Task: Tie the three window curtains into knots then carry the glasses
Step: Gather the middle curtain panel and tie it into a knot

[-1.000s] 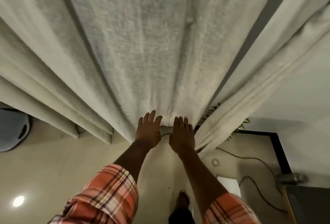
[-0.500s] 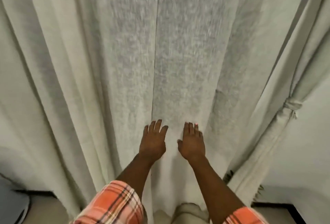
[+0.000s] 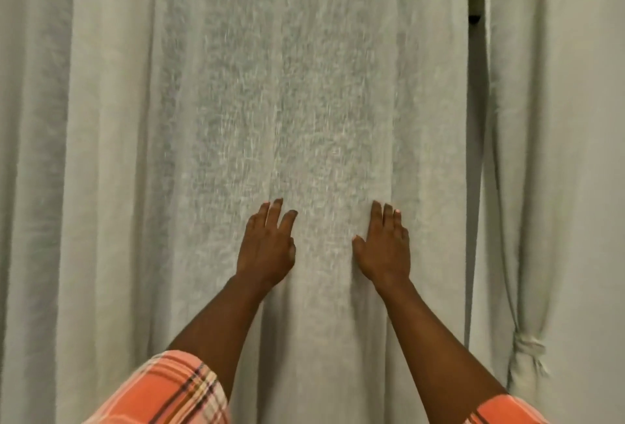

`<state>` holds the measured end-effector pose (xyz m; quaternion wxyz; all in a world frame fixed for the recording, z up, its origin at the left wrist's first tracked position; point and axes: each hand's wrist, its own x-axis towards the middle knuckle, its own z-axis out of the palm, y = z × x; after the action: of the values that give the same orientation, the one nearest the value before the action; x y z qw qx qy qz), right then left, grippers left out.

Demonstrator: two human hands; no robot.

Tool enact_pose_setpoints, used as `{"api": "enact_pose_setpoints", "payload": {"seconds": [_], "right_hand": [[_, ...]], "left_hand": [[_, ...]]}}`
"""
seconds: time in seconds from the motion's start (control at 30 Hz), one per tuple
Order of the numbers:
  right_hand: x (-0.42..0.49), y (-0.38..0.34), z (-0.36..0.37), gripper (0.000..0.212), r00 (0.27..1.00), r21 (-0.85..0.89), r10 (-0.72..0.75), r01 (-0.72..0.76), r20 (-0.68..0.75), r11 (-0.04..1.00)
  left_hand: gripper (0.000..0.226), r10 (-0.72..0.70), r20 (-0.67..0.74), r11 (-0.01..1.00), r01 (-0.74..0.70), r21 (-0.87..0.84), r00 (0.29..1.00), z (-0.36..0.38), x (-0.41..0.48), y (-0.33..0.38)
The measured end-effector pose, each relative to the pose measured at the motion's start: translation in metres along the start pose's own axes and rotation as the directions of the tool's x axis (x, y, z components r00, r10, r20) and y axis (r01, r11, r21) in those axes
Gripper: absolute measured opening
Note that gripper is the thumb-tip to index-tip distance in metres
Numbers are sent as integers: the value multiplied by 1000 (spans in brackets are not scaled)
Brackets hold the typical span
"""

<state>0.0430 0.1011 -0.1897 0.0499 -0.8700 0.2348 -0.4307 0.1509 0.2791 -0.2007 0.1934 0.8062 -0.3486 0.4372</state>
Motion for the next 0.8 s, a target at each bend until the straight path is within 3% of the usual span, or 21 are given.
{"api": "enact_pose_setpoints", "payload": {"seconds": [0.17,0.3,0.53,0.67,0.8], "right_hand": [[85,18,-45,77,988,74,65,-55,-139,996],[136,28,-66,78,969,119,106,-81,-221,990],[187,35,-62,87,958,223,159,-105,-238,969],[200,15,-54,95,965,276,149,-86,-217,957],[206,-14,-59,99,948,351,161,-57,-274,935]], "left_hand": [[51,5,-71,994,-12,-110,997,-24,84,12],[51,-44,-220,999,39,-26,975,-22,134,12],[57,-157,-480,952,261,159,863,-26,165,-11],[64,-273,-569,919,385,83,775,-40,174,-38],[74,-432,-562,867,496,-44,706,-56,190,-59]]}}
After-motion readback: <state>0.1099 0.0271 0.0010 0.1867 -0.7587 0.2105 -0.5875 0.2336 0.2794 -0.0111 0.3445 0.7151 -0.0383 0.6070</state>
